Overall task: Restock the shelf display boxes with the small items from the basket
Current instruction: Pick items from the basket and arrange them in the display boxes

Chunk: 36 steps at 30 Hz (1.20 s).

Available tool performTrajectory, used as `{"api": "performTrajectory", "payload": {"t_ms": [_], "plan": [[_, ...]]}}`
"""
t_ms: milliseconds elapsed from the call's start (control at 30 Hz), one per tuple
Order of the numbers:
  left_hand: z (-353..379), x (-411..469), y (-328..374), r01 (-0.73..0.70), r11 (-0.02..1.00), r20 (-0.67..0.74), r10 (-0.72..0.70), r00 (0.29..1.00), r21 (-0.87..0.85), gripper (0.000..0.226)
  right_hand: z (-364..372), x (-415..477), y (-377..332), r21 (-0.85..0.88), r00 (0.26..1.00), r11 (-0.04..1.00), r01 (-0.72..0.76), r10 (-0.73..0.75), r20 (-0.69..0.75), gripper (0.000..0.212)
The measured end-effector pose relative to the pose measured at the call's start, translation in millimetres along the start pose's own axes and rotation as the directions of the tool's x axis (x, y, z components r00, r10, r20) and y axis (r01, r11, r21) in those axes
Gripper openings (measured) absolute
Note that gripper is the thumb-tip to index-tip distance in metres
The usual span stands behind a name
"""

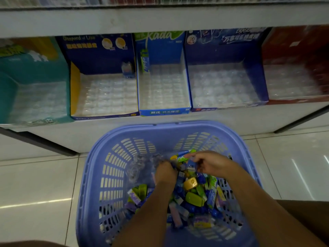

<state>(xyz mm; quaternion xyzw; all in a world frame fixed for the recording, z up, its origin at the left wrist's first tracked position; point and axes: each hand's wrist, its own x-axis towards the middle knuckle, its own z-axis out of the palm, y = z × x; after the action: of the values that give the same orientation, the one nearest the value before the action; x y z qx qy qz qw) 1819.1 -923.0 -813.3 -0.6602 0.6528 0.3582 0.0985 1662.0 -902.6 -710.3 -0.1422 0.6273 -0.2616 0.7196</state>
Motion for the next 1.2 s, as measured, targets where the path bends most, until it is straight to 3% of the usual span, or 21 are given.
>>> {"api": "performTrajectory", "payload": {"t_ms": [133,300,400,467,567,633,767,900,1033,1100,1200], "plan": [[-2.2,-2.9,-0.9,0.021,0.999,-0.002,-0.021,1.000,-0.028,0.024,-0.3,-14.7,-2.6,0.070,0.993,0.996,0.048,-0.055,0.106,0.027],[-5.9,-14.4,-0.7,-0.029,0.989,0.036,0.035,0.999,-0.144,0.032,-0.7,-37.7,-13.5,0.110,0.978,0.982,0.153,-0.166,0.123,0.026],[-17.7,-20.7,0.0,-0.096,0.977,0.042,0.106,0.993,-0.191,0.022,3.1,-54.5,-22.4,0.103,0.965,0.968,0.229,-0.239,0.107,0.029],[-30.6,-21.3,-2.7,-0.135,0.954,0.051,0.154,0.987,-0.268,0.042,10.9,-66.4,-31.7,0.101,0.938,0.939,0.328,-0.337,0.082,0.032],[-66.2,-26.8,-2.9,-0.169,0.918,0.073,0.208,0.975,-0.359,0.041,26.7,-86.9,-55.4,0.103,0.854,0.855,0.509,-0.516,0.063,0.035],[-93.8,-34.7,-1.8,-0.164,0.831,0.077,0.241,0.968,-0.531,0.026,39.5,-101.3,-75.4,0.112,0.783,0.785,0.610,-0.618,0.072,0.034],[-150.9,-64.6,-6.3,-0.126,0.443,0.004,0.280,0.960,-0.888,0.009,68.1,-117.3,-115.9,0.005,0.608,0.608,0.794,-0.793,0.037,0.025],[-204.0,-89.7,-14.1,-0.223,0.150,-0.178,0.264,0.948,-0.963,0.007,107.2,-105.8,-158.8,-0.352,0.441,0.425,0.834,-0.897,-0.039,0.020],[-236.5,-106.3,-17.9,-0.342,0.014,-0.337,0.130,0.932,-0.940,0.014,145.3,-69.8,-199.1,-0.683,0.273,0.181,0.708,-0.962,0.029,0.018],[-242.5,-109.7,-20.0,-0.376,-0.024,-0.377,0.058,0.924,-0.926,0.016,158.2,-52.1,-213.6,-0.804,0.285,0.085,0.589,-0.953,0.108,0.020],[-245.2,-110.1,-23.0,-0.377,-0.016,-0.377,0.006,0.926,-0.926,0.014,166.8,-31.1,-222.8,-0.902,0.361,-0.028,0.431,-0.911,0.201,0.023]]}}
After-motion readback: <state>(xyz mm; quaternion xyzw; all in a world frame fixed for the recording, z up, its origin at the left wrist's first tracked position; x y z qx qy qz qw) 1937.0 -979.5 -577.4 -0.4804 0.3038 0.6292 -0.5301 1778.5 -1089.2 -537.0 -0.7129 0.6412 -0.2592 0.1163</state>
